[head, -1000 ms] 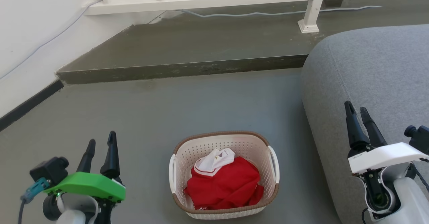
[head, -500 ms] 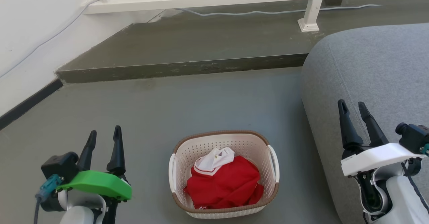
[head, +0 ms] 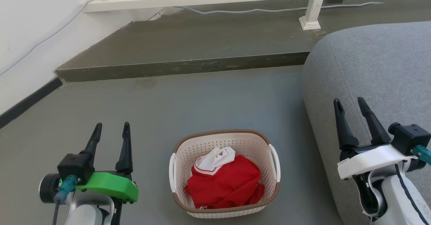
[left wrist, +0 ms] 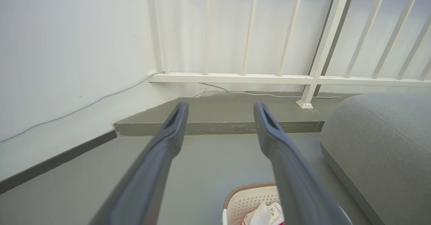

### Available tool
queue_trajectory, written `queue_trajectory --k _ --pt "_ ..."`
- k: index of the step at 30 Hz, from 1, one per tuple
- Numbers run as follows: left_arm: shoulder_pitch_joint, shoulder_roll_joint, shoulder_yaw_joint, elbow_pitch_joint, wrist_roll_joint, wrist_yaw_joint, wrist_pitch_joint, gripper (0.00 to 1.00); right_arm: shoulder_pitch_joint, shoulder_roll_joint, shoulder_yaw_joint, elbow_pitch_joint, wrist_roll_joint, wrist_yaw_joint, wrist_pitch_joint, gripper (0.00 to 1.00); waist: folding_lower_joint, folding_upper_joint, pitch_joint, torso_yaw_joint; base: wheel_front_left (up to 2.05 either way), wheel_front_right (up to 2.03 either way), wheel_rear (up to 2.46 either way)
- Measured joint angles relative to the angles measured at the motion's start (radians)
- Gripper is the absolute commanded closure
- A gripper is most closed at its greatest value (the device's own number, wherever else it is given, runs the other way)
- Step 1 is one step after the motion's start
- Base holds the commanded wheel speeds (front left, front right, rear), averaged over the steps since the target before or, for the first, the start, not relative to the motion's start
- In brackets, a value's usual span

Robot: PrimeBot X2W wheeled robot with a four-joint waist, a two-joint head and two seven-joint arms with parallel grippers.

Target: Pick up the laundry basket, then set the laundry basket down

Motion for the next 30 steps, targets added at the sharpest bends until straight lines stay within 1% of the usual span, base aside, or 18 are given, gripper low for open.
queue_trajectory --k 3,6,22,30 --pt "-0.005 -0.001 -0.002 -0.002 0.044 0.000 -0.010 0.00 -0.005 0.000 0.001 -0.004 -0.046 0.000 -0.010 0.00 0.0000 0.0000 0.002 -0.001 0.00 0.00 0.00" --pt "-0.016 -0.003 -0.003 -0.003 0.062 0.000 -0.011 0.00 -0.016 0.000 0.001 -0.006 -0.064 0.001 -0.014 0.00 0.0000 0.0000 0.002 -0.001 0.00 0.00 0.00" --pt "-0.016 -0.021 0.006 0.000 0.068 -0.001 -0.011 0.00 -0.016 0.009 -0.015 -0.003 -0.082 0.006 -0.018 0.00 0.0000 0.0000 0.003 0.000 0.00 0.00 0.00" --pt "-0.016 -0.023 0.018 -0.002 0.068 -0.002 -0.011 0.00 -0.016 0.023 -0.021 -0.004 -0.082 0.010 -0.018 0.00 0.0000 0.0000 0.037 -0.003 0.00 0.00 0.00"
